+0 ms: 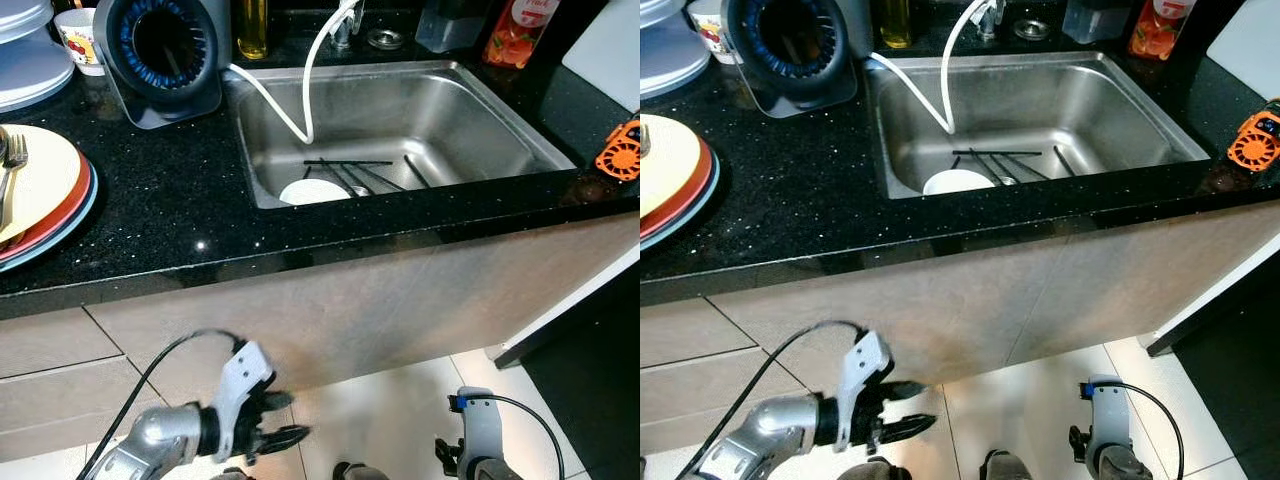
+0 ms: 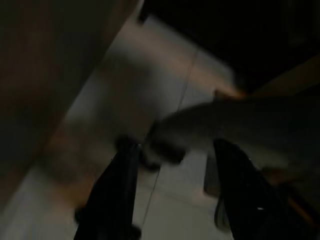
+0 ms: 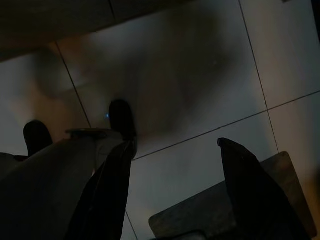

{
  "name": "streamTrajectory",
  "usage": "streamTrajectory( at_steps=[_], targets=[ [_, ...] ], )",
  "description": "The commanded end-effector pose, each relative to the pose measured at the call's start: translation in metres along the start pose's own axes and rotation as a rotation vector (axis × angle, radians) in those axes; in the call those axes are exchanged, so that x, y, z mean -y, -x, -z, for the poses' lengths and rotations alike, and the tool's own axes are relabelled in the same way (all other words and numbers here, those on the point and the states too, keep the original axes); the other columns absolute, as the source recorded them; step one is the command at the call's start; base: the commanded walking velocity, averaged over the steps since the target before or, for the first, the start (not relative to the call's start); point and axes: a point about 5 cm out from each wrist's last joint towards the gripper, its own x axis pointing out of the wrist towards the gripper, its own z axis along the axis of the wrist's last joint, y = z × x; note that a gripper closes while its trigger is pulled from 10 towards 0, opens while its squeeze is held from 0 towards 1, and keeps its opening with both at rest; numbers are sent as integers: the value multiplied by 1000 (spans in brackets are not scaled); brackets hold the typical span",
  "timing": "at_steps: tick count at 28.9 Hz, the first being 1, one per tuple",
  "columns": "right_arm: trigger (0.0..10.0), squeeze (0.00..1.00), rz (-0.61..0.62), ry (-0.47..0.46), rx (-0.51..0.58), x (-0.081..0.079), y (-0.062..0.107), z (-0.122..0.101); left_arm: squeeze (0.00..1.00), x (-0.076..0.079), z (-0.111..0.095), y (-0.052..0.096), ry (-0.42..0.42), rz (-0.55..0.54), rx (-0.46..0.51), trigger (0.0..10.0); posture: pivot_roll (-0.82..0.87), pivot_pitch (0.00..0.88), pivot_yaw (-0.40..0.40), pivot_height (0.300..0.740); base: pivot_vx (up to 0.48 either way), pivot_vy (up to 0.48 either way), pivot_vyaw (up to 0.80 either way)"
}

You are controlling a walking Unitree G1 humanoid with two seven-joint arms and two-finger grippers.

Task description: Kitchen organization

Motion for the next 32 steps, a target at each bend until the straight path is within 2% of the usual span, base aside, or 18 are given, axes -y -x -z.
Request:
streamTrajectory(
  at_steps=[1, 3, 6, 8, 9, 10, 11, 14, 15, 16, 17, 18, 20, 21, 25, 32],
  targets=[
    [10000, 0, 13, -1, -44, 2, 2, 11, 0, -4, 16, -3, 53, -50, -30, 10000, 89, 138, -27, 740, 0, 0, 0],
    [10000, 0, 14, 0, -46, 2, 2, 12, 0, -7, 23, -3, 69, -81, -53, 10000, 89, 138, -27, 740, 0, 0, 0],
    [10000, 0, 21, 2, -54, 3, 3, 14, 0, -18, 46, -3, 186, -204, -91, 10000, 88, 133, -21, 740, 0, 0, 0],
    [10000, 0, 21, 2, -54, 3, 3, 14, 0, -18, 46, -3, 186, -204, -91, 10000, 88, 133, -21, 740, 0, 0, 0],
    [10000, 0, 24, 1, -58, 3, 3, 15, 0, -21, 55, -2, 216, -254, -115, 10000, 87, 132, -17, 740, 0, 0, 0],
    [10000, 0, 24, 1, -58, 3, 3, 15, 0, -21, 55, -2, 216, -254, -115, 10000, 87, 132, -17, 740, 0, 0, 0],
    [10000, 0, 27, -2, -62, 3, 3, 15, 0, -24, 64, 0, 256, -322, -137, 10000, 86, 130, -17, 740, 0, 0, 0],
    [10000, 0, 30, -6, -65, 3, 3, 16, 0, -26, 72, 2, 297, -371, -151, 10000, 85, 131, -14, 740, 0, 0, 0],
    [10000, 0, 33, -9, -71, 3, 3, 18, 0, -25, 85, 8, 376, -447, -167, 10000, 86, 129, -16, 740, 0, 0, 0],
    [10000, 0, 33, -9, -71, 3, 3, 18, 0, -25, 85, 8, 376, -447, -167, 10000, 86, 129, -16, 740, 0, 0, 0],
    [10000, 0, 35, -10, -77, 4, 4, 19, 0, -24, 95, 12, 436, -505, -183, 10000, 88, 129, -17, 740, 0, 0, 0],
    [10000, 0, 35, -10, -77, 4, 4, 19, 0, -24, 95, 12, 436, -505, -183, 10000, 88, 129, -17, 740, 0, 0, 0],
    [10000, 0, 39, -7, -97, 4, 5, 24, 0, -16, 119, 22, 561, -612, -229, 10000, 89, 128, -17, 740, 0, 0, 0],
    [10000, 0, 40, -6, -103, 4, 5, 25, 0, -13, 125, 24, 590, -636, -244, 10000, 89, 128, -17, 740, 0, 0, 0],
    [10000, 0, 42, -5, -115, 4, 6, 29, 0, -10, 131, 27, 637, -668, -242, 10000, 90, 128, -15, 740, 0, 61, 0],
    [10000, 0, 41, 2, -129, 3, 7, 33, 0, -8, 136, 28, 630, -669, -266, 10000, 89, 130, -14, 740, 0, 256, 0]
  ],
)
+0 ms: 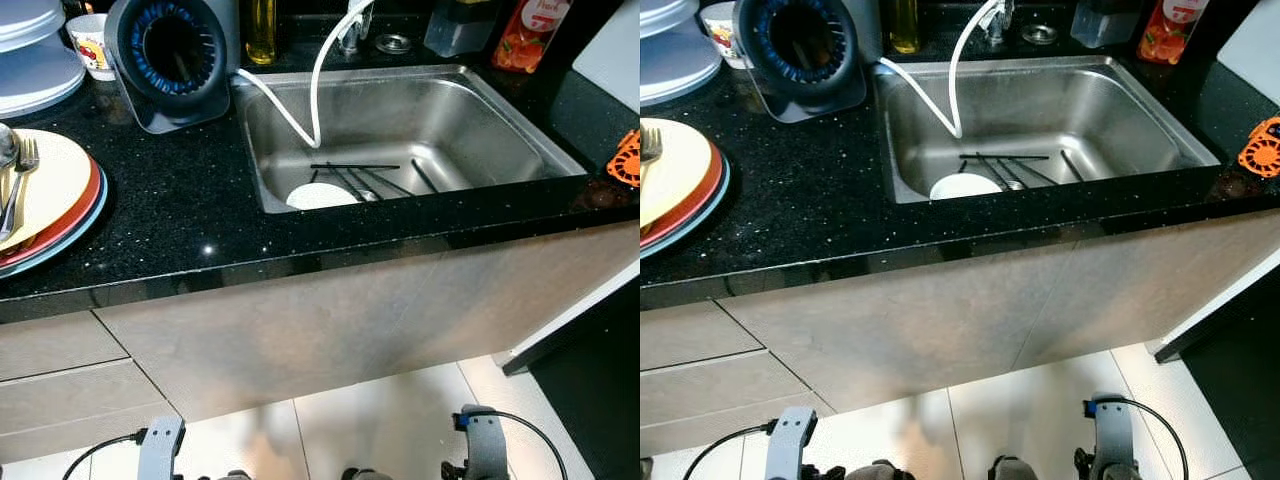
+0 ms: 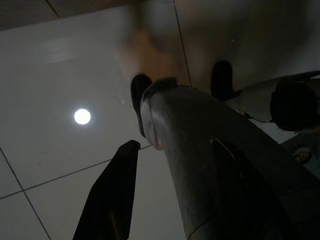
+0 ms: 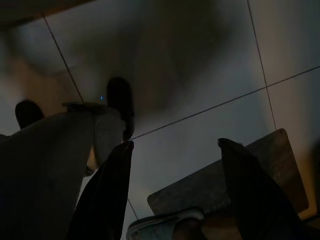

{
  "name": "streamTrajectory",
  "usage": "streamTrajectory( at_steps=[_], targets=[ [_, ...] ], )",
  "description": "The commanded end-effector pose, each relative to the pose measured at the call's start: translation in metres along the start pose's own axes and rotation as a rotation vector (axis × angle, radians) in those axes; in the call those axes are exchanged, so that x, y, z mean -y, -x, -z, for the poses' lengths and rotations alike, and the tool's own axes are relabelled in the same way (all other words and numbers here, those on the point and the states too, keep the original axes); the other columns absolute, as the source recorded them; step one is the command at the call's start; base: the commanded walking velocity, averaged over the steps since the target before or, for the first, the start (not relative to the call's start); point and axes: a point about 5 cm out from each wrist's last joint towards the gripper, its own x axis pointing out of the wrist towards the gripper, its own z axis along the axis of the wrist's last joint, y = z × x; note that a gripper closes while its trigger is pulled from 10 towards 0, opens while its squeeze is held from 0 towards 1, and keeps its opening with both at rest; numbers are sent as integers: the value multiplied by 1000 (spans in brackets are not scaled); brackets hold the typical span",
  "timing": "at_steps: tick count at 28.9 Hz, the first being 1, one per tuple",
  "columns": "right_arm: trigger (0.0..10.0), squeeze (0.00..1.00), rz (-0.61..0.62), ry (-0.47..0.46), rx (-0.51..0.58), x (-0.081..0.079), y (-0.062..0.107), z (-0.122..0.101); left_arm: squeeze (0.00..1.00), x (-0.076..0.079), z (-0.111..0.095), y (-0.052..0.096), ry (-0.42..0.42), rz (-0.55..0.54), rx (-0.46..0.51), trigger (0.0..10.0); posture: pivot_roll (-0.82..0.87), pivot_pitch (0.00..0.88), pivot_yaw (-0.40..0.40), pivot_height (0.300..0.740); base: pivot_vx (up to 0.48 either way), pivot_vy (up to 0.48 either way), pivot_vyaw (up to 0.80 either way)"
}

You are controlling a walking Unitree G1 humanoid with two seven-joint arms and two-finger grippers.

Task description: Kitchen organization

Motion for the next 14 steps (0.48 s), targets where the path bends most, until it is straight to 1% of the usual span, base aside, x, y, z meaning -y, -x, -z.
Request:
streamTrajectory(
  at_steps=[1, 5, 14],
  targets=[
    [10000, 0, 0, 7, -36, -1, 1, 9, 0, 1, 13, 1, 4, -5, -39, 10000, 89, 131, -14, 740, 0, 251, 0],
    [10000, 0, 1, 14, -42, 0, 1, 11, 0, 2, 13, 1, 3, -5, -42, 10000, 89, 131, -14, 740, 0, 250, 0],
    [10000, 0, 7, 16, -52, 2, 2, 14, 0, 5, 15, 0, 3, 1, -48, 10000, 90, 126, -19, 740, -290, 312, 0]
  ],
)
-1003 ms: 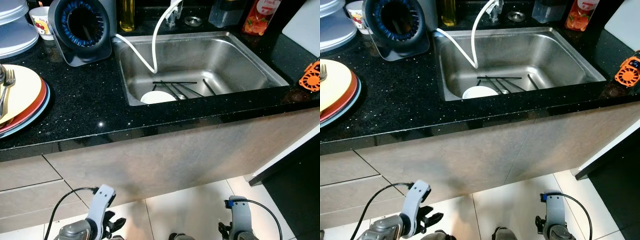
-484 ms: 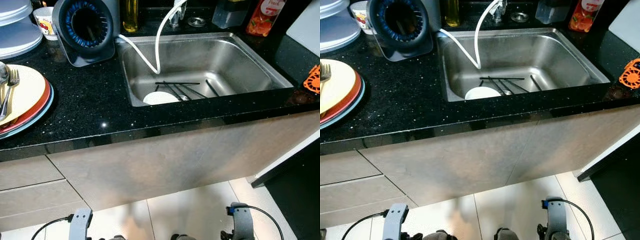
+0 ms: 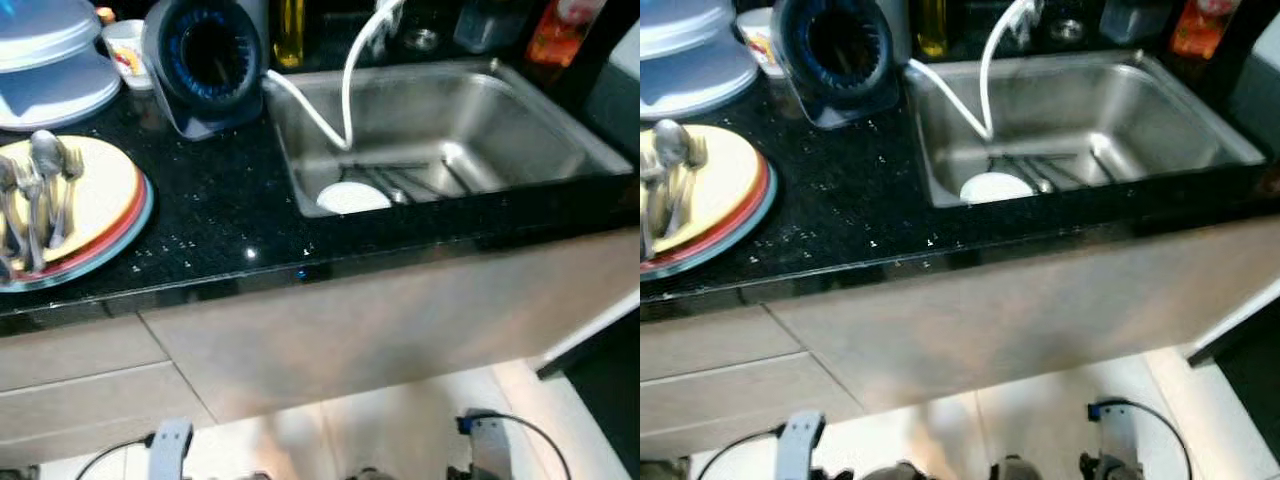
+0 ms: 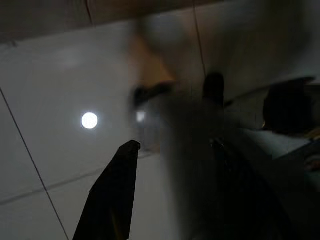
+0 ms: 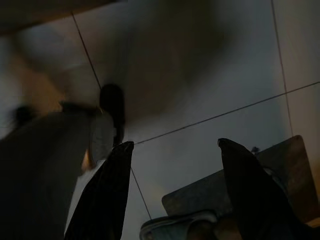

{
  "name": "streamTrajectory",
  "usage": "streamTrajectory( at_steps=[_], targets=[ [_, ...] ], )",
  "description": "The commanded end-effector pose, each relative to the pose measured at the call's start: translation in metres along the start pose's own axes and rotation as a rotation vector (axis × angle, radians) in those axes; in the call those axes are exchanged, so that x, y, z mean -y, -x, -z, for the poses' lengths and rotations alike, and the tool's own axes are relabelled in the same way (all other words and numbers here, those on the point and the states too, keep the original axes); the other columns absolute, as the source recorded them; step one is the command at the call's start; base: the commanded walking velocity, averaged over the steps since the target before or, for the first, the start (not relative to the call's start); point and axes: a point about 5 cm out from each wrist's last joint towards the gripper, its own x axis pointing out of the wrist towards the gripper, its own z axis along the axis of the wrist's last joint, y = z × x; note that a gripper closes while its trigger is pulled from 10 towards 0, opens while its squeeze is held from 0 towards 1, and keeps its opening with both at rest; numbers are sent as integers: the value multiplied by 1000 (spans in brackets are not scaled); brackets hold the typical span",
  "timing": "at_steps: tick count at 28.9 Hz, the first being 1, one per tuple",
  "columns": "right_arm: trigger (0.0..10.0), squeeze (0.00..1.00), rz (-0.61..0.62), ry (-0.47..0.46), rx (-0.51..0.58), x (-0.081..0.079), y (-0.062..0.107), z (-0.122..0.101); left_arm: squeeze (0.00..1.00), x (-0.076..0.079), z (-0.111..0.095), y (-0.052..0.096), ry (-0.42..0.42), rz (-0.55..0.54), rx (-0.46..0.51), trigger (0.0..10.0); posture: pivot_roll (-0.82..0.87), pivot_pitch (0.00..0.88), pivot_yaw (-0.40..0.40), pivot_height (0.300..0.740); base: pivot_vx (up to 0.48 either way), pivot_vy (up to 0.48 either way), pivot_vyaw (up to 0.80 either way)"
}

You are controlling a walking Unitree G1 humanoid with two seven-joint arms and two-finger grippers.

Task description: Kitchen organization

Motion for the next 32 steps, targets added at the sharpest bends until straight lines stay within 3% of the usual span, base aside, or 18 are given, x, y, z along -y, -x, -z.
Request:
streamTrajectory(
  at_steps=[1, 15, 25, 32],
  targets=[
    [10000, 0, -6, -2, -56, -4, 2, 16, 0, -2, 17, 4, 3, -12, -58, 10000, 89, 125, -18, 740, -277, 289, 0],
    [10000, 0, -12, 4, -53, -5, 2, 15, 0, -2, 16, 3, -45, -13, -70, 10000, 89, 123, -18, 740, -95, 99, 0],
    [10000, 0, -13, -3, -58, -5, 3, 19, 0, -4, 13, 2, -21, -59, -55, 10000, 87, 132, -15, 740, 0, -442, 0],
    [10000, 0, -14, -5, -58, -5, 3, 20, 0, -4, 7, 1, -37, -73, -33, 10000, 85, 134, -13, 740, 0, 0, 0]
  ],
)
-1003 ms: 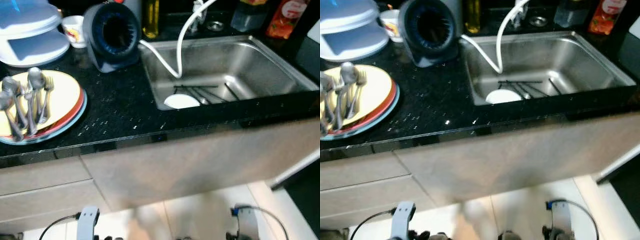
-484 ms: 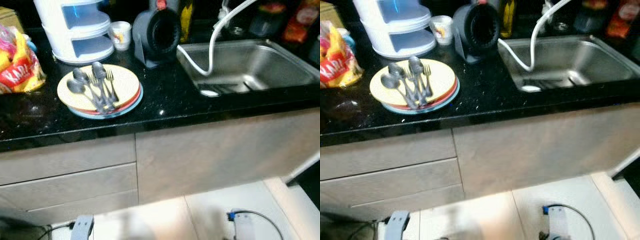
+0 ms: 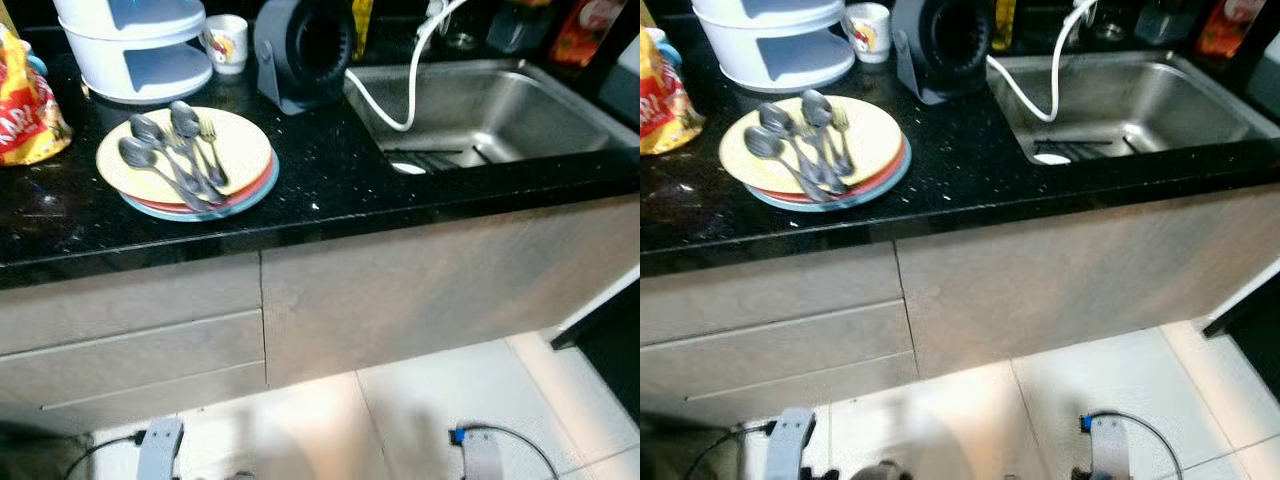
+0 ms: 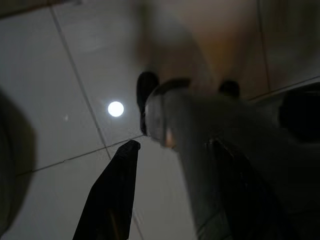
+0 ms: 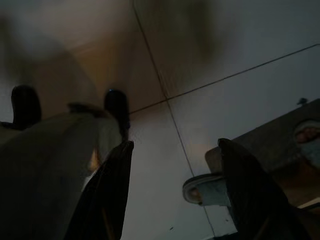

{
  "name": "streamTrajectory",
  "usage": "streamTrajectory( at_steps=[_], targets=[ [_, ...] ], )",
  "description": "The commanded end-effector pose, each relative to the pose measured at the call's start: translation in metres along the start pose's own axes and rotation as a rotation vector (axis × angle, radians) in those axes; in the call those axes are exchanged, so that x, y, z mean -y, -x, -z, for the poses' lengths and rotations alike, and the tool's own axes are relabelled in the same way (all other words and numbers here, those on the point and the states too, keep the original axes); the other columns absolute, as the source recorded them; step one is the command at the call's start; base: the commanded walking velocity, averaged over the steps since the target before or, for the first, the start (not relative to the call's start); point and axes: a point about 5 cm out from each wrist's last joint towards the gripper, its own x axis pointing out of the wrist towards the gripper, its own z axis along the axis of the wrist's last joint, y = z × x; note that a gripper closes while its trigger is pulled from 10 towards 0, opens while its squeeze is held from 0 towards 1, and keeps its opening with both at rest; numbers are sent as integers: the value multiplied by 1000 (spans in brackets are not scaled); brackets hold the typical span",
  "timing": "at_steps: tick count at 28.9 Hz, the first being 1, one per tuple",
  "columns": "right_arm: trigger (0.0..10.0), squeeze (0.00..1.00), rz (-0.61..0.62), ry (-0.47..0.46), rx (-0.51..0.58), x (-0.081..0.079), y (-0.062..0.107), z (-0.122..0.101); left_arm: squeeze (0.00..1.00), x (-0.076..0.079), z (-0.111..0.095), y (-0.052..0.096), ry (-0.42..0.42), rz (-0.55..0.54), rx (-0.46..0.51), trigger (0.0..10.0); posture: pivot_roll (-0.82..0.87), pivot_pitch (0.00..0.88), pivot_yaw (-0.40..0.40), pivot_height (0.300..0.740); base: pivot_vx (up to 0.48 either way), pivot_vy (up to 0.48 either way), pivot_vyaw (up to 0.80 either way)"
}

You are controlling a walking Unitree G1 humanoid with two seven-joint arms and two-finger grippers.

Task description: Kitchen organization

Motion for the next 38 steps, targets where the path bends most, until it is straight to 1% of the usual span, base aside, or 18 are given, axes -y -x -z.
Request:
streamTrajectory(
  at_steps=[1, 2, 7, 9, 21, 29, 33, 35, 36, 38],
  targets=[
    [10000, 0, -11, 2, -12, -2, 1, 6, 0, -1, 3, 1, -5, -8, -9, 10000, 85, 134, -13, 740, 0, 0, 0],
    [10000, 0, -22, 5, -2, -3, 1, 5, 0, -1, 3, 1, -4, -6, -6, 10000, 83, 133, -13, 740, 0, 0, 0],
    [10000, 0, -62, 30, 33, -7, 0, -4, 0, 1, 1, 0, -6, -5, 1, 10000, 80, 133, -11, 740, 0, 0, 745],
    [10000, 0, -84, 36, 56, -10, -1, -11, 0, 2, -3, -1, -8, -1, 25, 10000, 81, 133, -12, 740, 0, 0, 775],
    [10000, 0, -97, 50, 74, -13, -2, -19, 0, 2, -13, -2, -19, 8, 69, 10000, 91, 128, -19, 740, 0, 0, 773],
    [10000, 0, -100, 53, 88, -14, -3, -25, 0, 4, -14, -2, -20, 12, 73, 10000, 91, 129, -20, 740, 0, 0, 770],
    [10000, 0, -88, 36, 99, -13, -3, -26, 0, 4, -14, -3, -22, 15, 72, 10000, 89, 129, -19, 740, 0, 0, 766],
    [10000, 0, -79, 27, 98, -12, -3, -27, 0, 4, -14, -3, -22, 16, 72, 10000, 90, 130, -17, 740, 0, 0, 0],
    [10000, 0, -85, 18, 97, -13, -3, -28, 0, 5, -14, -3, -23, 19, 74, 10000, 90, 130, -17, 740, 0, 0, 0],
    [10000, 0, -143, -3, 119, -18, -3, -33, 0, 5, -15, -3, -28, 26, 77, 10000, 88, 129, -15, 740, 0, 0, 0]
  ],
)
